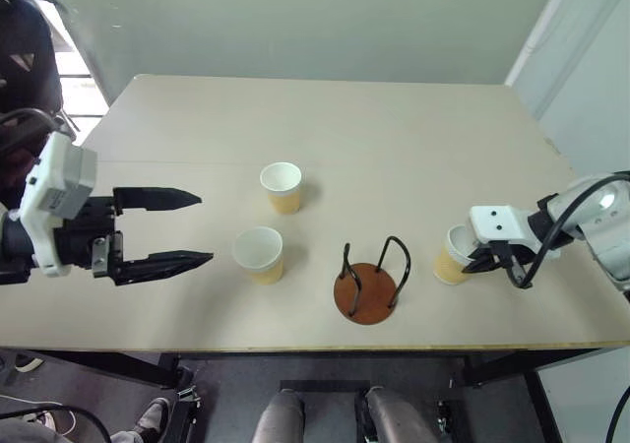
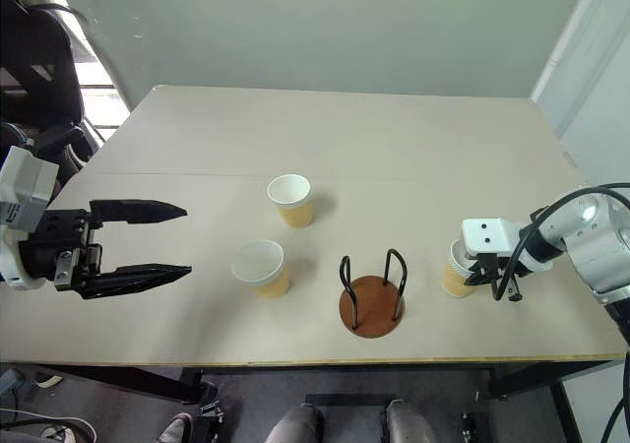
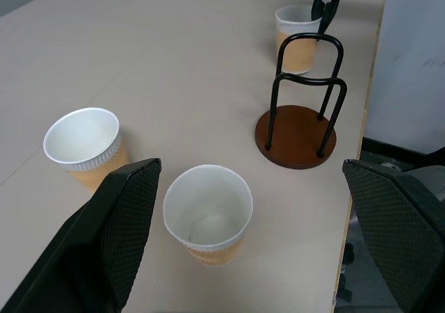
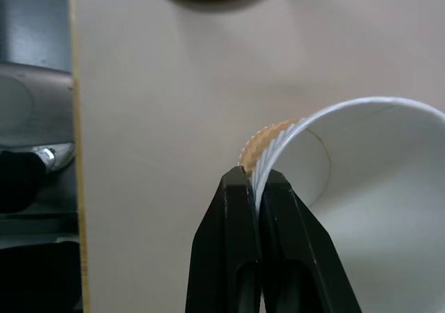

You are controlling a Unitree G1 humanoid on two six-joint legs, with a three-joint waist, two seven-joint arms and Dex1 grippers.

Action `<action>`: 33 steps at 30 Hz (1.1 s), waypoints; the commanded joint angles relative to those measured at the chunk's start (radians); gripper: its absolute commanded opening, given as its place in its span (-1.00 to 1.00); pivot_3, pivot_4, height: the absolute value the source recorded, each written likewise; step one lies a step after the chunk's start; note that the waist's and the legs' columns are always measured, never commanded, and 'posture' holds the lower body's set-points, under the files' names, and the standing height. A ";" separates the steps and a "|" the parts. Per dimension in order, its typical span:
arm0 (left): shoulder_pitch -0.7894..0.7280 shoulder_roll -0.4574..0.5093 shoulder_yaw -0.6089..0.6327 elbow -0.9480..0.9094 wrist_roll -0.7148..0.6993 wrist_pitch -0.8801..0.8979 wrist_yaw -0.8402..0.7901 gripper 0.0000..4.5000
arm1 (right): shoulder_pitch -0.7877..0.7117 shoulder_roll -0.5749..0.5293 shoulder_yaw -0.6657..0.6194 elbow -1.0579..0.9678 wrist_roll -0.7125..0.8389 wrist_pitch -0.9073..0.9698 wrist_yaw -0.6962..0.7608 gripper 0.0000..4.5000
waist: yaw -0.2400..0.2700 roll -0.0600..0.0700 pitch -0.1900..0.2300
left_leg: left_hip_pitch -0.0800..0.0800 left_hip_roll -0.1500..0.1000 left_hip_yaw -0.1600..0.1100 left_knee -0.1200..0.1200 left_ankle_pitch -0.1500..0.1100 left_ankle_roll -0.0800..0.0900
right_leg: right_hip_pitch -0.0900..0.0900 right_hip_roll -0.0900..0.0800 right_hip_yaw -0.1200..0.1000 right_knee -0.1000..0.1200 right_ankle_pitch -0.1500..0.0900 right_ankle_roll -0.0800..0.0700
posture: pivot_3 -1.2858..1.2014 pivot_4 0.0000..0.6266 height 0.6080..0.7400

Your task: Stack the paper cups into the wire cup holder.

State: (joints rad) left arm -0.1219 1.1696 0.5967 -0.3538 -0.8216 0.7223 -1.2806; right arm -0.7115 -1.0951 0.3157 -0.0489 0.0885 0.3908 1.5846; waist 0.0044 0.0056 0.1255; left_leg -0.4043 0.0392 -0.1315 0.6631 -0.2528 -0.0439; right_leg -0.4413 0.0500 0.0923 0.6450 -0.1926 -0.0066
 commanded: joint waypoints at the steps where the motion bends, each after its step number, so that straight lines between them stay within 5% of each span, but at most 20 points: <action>1: 0.001 0.012 0.019 -0.012 0.007 -0.013 0.002 1.00 | -0.105 -0.016 -0.100 -0.059 0.129 0.018 0.029 -0.99 | -0.001 0.000 0.000 | 0.000 0.000 0.000 0.000 0.000 0.000 | 0.000 0.000 0.000 0.000 0.000 0.000 | 0.03 -0.52 1.00; 9: -0.006 0.010 -0.025 -0.007 0.033 -0.037 -0.002 1.00 | -0.284 0.069 -0.180 -0.132 0.320 0.140 0.024 -0.99 | -0.002 0.000 0.000 | 0.000 0.000 0.000 -0.001 0.000 0.000 | 0.000 0.001 0.000 0.000 -0.001 -0.002 | 0.03 -0.52 1.00; 14: -0.002 0.021 -0.057 0.005 0.063 -0.057 -0.018 1.00 | -0.270 0.085 -0.168 -0.258 0.399 0.188 0.024 -0.99 | 0.001 0.000 0.000 | 0.000 0.000 0.000 -0.001 0.000 0.000 | 0.000 0.001 0.000 0.000 -0.002 -0.003 | 0.03 -0.52 1.00; 33: 0.002 0.030 -0.080 0.017 0.105 -0.078 -0.046 1.00 | -0.193 0.113 -0.060 -0.354 0.349 0.210 -0.020 -0.99 | -0.001 0.000 0.000 | 0.000 0.000 0.000 -0.001 0.000 0.000 | -0.001 0.001 0.000 0.000 -0.002 -0.004 | 0.03 -0.52 1.00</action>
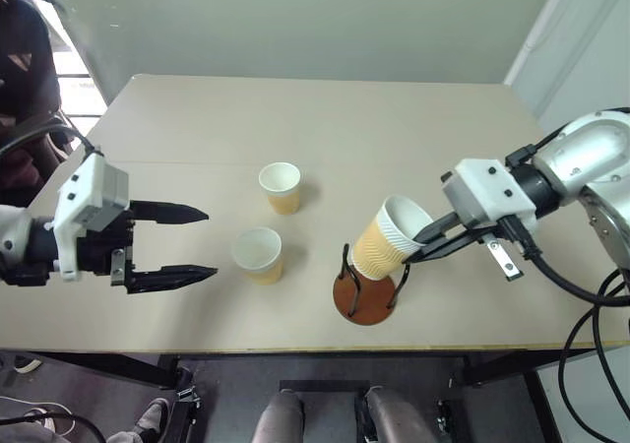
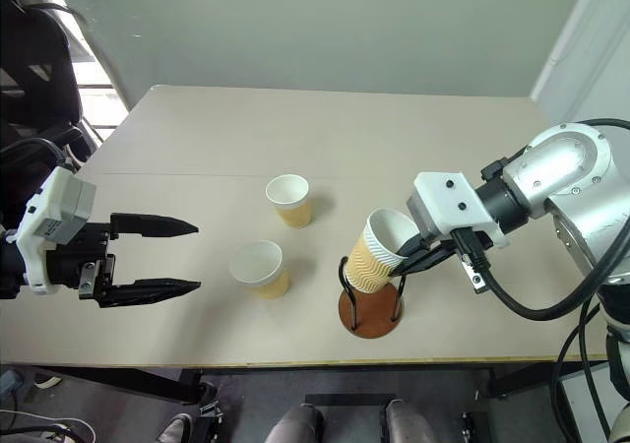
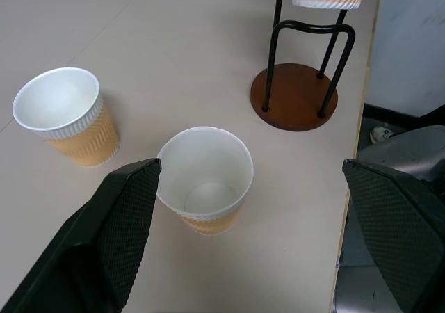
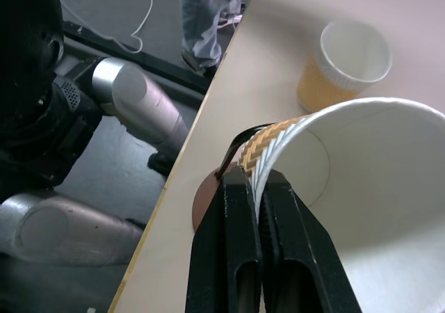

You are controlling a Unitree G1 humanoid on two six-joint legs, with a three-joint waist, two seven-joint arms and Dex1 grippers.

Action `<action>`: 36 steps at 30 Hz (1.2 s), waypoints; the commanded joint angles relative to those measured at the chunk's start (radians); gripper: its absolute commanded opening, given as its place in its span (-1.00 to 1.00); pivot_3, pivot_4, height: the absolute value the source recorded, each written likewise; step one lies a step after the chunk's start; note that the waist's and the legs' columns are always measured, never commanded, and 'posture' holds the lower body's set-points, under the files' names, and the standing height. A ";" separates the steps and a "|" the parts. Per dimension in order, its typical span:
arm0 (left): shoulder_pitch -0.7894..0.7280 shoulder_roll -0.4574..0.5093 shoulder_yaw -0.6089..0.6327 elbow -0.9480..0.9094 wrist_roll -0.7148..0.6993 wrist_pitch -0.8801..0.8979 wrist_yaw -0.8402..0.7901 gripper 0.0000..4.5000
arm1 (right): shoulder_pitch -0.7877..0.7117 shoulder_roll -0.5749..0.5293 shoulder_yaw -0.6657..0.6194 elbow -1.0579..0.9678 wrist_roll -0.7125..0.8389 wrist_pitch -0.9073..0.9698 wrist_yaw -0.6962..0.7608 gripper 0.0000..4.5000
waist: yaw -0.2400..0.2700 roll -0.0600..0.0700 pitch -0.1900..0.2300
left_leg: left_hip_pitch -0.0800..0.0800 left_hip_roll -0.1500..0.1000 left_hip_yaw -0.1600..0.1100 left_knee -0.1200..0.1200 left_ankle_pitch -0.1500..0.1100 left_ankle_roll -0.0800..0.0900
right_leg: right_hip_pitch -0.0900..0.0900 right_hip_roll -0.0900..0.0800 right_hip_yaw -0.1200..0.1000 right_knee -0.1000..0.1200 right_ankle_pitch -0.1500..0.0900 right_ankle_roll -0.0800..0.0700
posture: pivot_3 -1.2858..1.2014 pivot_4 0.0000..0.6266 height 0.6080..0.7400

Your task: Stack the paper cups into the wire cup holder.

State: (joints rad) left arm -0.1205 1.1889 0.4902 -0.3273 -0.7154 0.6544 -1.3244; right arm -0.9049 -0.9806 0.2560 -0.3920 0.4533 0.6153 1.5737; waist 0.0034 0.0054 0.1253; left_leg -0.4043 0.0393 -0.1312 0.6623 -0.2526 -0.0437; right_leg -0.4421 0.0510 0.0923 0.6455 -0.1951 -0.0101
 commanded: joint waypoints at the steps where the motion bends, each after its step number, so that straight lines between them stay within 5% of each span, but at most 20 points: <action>1: 0.003 0.010 0.030 -0.012 -0.001 -0.009 -0.001 1.00 | 0.002 0.001 0.007 -0.007 -0.024 -0.020 -0.011 -0.99 | 0.000 0.000 0.000 | 0.000 0.000 0.000 0.000 0.000 0.000 | 0.000 0.000 0.000 0.000 0.000 0.000 | 0.03 -0.52 1.00; 14: 0.040 0.006 0.067 -0.035 -0.003 -0.004 0.011 1.00 | 0.012 0.020 0.040 0.020 -0.089 -0.081 -0.009 -0.99 | -0.001 0.000 0.000 | 0.000 0.000 0.000 0.000 0.000 0.000 | 0.000 0.000 0.000 0.000 0.000 0.000 | 0.03 -0.52 1.00; 18: 0.044 0.005 0.073 -0.038 -0.005 -0.002 0.012 1.00 | 0.012 0.024 0.040 0.028 -0.099 -0.089 -0.007 -0.58 | -0.001 0.000 0.000 | 0.000 0.000 0.000 0.000 0.000 0.000 | 0.000 0.000 0.000 0.000 0.000 0.000 | 0.03 -0.52 1.00; 28: 0.039 0.017 0.045 -0.031 0.008 -0.018 -0.003 1.00 | -0.002 0.011 0.019 0.079 -0.133 -0.101 -0.018 0.94 | -0.001 0.000 0.000 | 0.000 0.000 0.000 0.000 0.000 0.000 | 0.000 0.000 0.000 0.000 0.000 0.000 | 0.03 -0.52 1.00; 36: -0.023 0.043 -0.093 -0.002 0.072 -0.089 -0.026 1.00 | -0.040 -0.014 -0.052 0.207 -0.174 -0.103 -0.095 0.99 | 0.003 0.000 0.000 | 0.000 0.000 -0.001 0.000 0.000 0.000 | -0.001 0.000 0.000 0.000 0.001 0.000 | 0.03 -0.52 1.00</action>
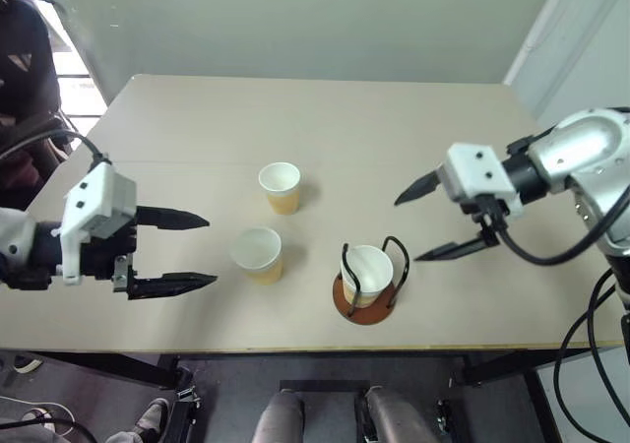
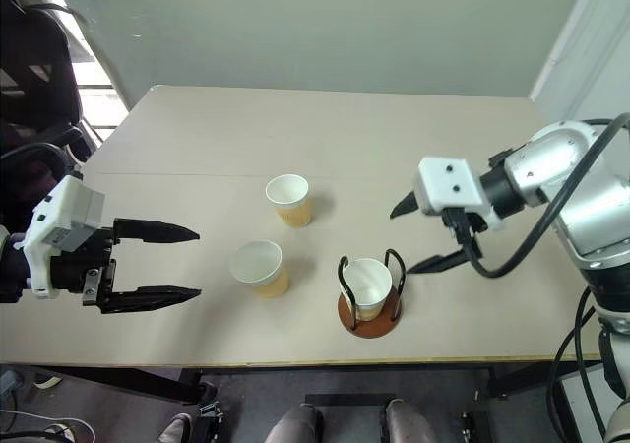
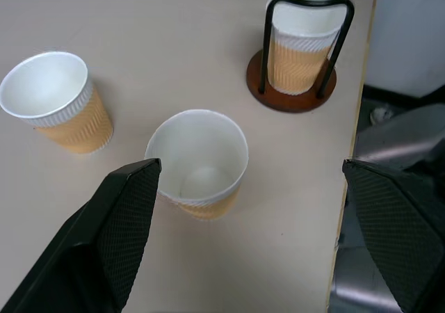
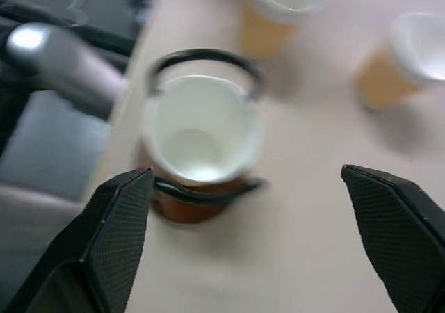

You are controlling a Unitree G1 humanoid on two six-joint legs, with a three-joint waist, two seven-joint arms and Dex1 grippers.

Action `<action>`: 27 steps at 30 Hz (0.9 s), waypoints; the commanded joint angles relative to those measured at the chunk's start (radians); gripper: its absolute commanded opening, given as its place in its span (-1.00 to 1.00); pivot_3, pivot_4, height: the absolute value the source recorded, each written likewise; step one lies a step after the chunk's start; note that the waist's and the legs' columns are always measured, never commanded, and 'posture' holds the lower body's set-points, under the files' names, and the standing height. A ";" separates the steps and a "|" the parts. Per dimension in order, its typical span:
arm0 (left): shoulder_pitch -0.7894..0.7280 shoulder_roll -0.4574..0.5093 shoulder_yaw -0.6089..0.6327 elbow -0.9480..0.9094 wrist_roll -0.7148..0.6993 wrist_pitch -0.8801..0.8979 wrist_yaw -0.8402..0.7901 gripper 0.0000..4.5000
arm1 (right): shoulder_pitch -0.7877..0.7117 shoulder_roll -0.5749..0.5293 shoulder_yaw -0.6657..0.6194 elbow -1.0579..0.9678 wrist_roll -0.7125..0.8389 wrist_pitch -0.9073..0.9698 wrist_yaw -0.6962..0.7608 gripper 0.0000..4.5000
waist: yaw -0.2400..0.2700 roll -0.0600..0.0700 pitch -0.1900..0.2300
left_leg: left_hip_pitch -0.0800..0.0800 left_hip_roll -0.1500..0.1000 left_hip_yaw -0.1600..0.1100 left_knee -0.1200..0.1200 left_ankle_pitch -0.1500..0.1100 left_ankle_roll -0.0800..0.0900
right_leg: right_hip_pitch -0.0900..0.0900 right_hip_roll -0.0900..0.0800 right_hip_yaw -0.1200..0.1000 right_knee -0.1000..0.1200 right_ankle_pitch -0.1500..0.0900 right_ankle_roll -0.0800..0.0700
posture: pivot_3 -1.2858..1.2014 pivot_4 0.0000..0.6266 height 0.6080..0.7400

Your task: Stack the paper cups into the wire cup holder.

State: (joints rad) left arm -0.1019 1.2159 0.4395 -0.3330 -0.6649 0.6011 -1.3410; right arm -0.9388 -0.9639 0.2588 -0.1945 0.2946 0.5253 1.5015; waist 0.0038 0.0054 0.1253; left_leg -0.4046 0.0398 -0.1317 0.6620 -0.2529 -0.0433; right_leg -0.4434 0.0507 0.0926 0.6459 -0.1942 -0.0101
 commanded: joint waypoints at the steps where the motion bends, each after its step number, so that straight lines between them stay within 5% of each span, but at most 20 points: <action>1: -0.067 0.012 -0.070 0.012 0.023 -0.041 -0.009 1.00 | 0.001 -0.038 -0.061 0.011 -0.019 -0.015 -0.028 0.99 | 0.004 0.000 0.000 | 0.000 0.000 0.000 0.000 0.000 0.000 | 0.000 0.000 0.000 0.000 0.000 0.000 | 0.03 -0.52 1.00; 7: -0.204 -0.035 -0.252 0.040 0.067 -0.063 -0.006 1.00 | 0.026 -0.045 -0.090 -0.029 0.003 0.016 -0.056 0.99 | 0.004 0.000 0.000 | -0.002 0.000 0.000 0.000 0.000 0.000 | -0.001 0.000 0.000 0.000 0.000 0.001 | 0.03 -0.52 1.00; 27: -0.363 -0.123 -0.552 0.083 0.304 -0.148 -0.006 1.00 | 0.064 -0.092 -0.131 -0.093 0.031 0.069 -0.080 0.99 | 0.006 0.000 0.000 | -0.004 0.000 0.000 0.002 0.000 0.000 | -0.002 0.000 -0.001 -0.001 0.002 0.005 | 0.03 -0.52 1.00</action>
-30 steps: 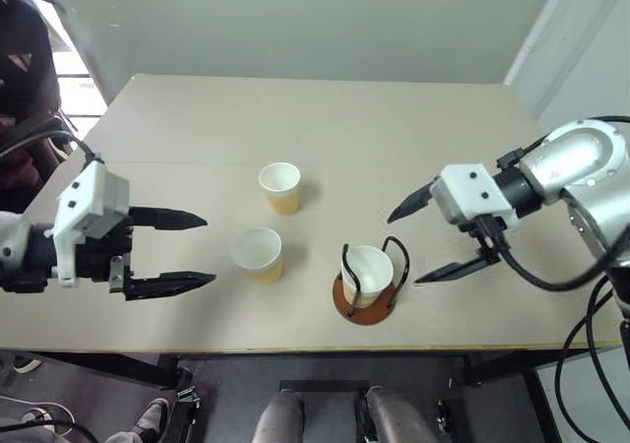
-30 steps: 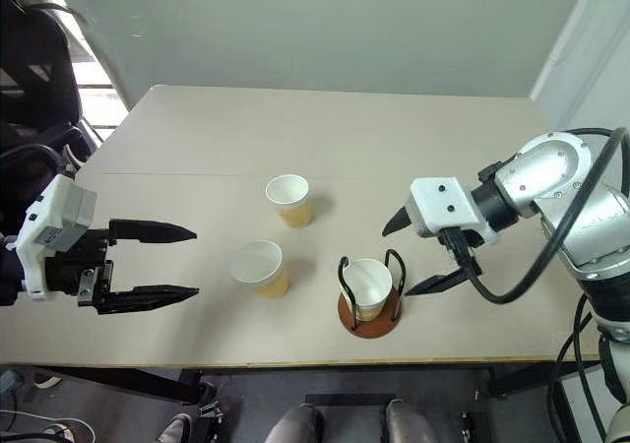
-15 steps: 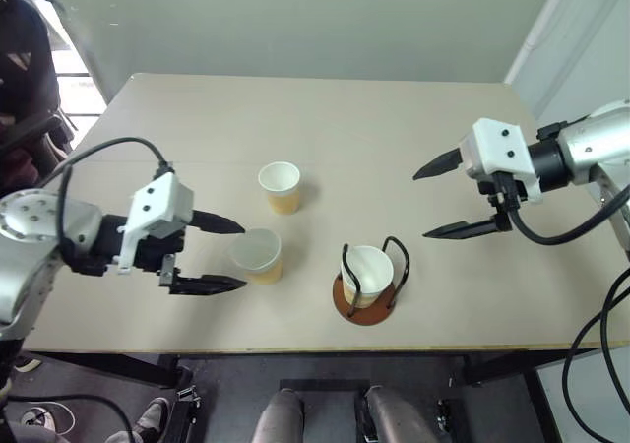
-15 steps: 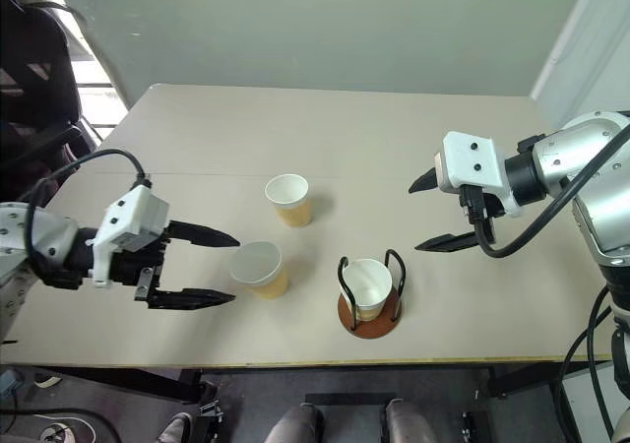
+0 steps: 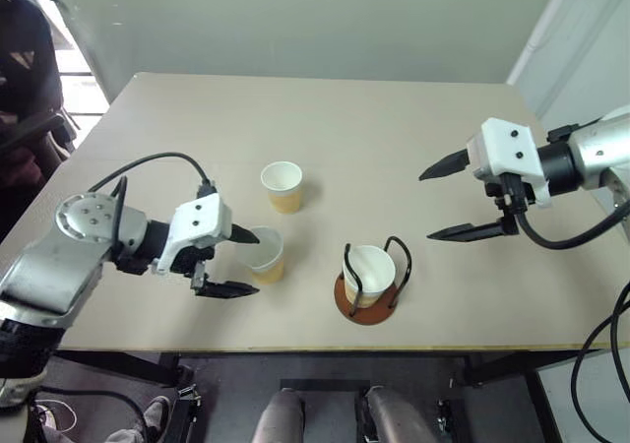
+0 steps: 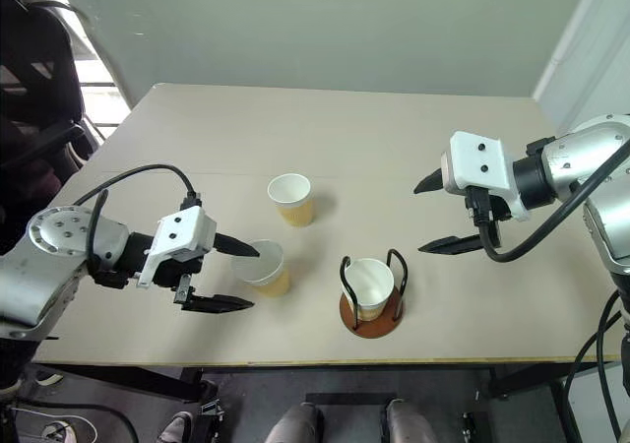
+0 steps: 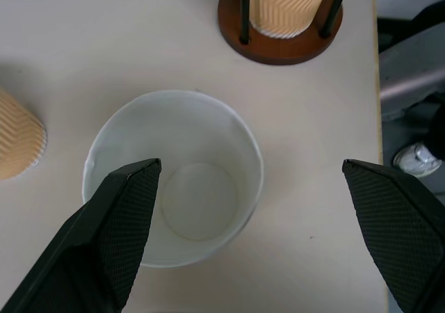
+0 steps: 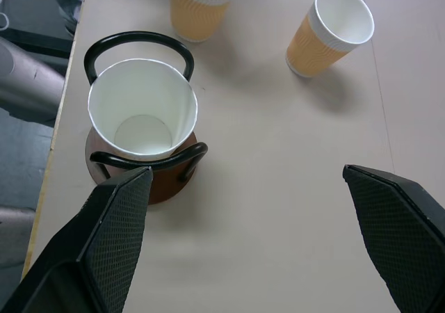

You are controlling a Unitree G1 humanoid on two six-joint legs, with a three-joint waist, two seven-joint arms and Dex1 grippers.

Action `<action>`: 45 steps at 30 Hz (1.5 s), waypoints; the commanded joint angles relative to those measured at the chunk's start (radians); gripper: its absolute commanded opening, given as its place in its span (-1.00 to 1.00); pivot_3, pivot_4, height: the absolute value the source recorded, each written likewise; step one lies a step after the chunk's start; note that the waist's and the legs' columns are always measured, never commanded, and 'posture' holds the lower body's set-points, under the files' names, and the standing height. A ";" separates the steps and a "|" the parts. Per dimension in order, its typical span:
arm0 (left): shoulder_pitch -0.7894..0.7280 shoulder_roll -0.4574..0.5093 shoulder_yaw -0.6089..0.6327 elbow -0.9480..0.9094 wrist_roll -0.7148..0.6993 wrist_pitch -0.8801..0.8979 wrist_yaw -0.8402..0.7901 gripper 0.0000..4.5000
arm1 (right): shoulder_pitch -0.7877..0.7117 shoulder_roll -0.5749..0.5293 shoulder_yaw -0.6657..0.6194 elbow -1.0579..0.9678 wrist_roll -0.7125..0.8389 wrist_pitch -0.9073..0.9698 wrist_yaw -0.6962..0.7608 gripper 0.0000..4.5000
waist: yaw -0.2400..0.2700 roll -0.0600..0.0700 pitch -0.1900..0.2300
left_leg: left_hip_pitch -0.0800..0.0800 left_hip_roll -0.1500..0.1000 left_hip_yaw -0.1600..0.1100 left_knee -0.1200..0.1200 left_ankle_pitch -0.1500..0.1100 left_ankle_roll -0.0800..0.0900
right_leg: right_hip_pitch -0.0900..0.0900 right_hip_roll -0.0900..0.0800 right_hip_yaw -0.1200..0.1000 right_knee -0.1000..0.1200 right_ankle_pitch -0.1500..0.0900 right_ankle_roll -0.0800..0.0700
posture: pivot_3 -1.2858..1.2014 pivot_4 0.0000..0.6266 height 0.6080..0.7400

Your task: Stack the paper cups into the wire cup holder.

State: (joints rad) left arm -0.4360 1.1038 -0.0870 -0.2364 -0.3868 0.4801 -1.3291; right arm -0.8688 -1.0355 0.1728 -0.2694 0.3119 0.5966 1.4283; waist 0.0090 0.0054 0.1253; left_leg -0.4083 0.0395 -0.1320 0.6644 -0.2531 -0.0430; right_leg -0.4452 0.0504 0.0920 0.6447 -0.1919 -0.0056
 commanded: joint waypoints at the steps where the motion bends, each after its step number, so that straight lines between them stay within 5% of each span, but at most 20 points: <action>1: -0.034 -0.013 -0.034 -0.013 0.034 -0.032 -0.022 1.00 | -0.004 -0.023 -0.049 -0.019 0.017 -0.005 -0.004 0.99 | 0.001 0.000 0.000 | 0.000 0.000 0.000 0.000 0.000 0.000 | 0.000 0.000 0.000 0.000 0.000 0.000 | 0.03 -0.52 1.00; 9: -0.077 -0.031 -0.088 0.019 0.099 -0.073 -0.055 1.00 | -0.018 0.032 -0.306 -0.050 0.447 0.156 0.044 0.99 | 0.002 0.000 0.000 | -0.001 -0.002 0.002 0.000 0.001 -0.001 | 0.000 0.000 0.001 0.000 -0.001 0.006 | 0.03 -0.52 1.00; 22: -0.191 -0.053 -0.178 0.124 0.213 -0.206 -0.169 1.00 | 0.025 0.009 -0.276 -0.074 0.431 0.123 -0.009 0.99 | 0.004 0.000 0.000 | 0.000 -0.002 0.001 0.003 0.001 0.000 | 0.002 -0.001 0.001 0.000 -0.002 0.006 | 0.03 -0.52 1.00; 26: -0.215 -0.084 -0.202 0.151 0.240 -0.228 -0.186 0.61 | 0.029 0.007 -0.272 -0.082 0.433 0.119 -0.018 1.00 | 0.004 0.000 0.000 | 0.000 -0.002 0.001 0.003 0.001 0.000 | 0.002 -0.001 0.001 0.000 -0.001 0.008 | 0.03 -0.52 1.00; 35: -0.231 -0.108 -0.215 0.186 0.270 -0.276 -0.218 -0.90 | 0.034 -0.012 -0.273 -0.096 0.434 0.124 -0.038 1.00 | 0.004 0.000 0.000 | -0.001 -0.002 0.001 0.003 0.001 0.001 | 0.002 -0.001 0.001 -0.001 0.003 0.014 | 0.03 -0.52 1.00; 45: -0.258 -0.134 -0.165 0.206 0.206 -0.269 -0.240 -0.98 | 0.027 -0.027 -0.268 -0.092 0.424 0.124 -0.052 1.00 | 0.005 0.000 0.000 | -0.001 -0.002 0.001 0.003 0.001 0.001 | 0.002 -0.001 0.001 -0.001 0.003 0.015 | 0.03 -0.52 1.00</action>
State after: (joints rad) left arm -0.6571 0.9734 -0.3030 -0.0285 -0.1399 0.2050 -1.5507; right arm -0.8307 -1.0416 -0.0811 -0.3514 0.7411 0.7277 1.3824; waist 0.0139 0.0051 0.1249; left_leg -0.4094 0.0377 -0.1312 0.6679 -0.2525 -0.0420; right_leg -0.4434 0.0492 0.0931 0.6442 -0.1882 0.0100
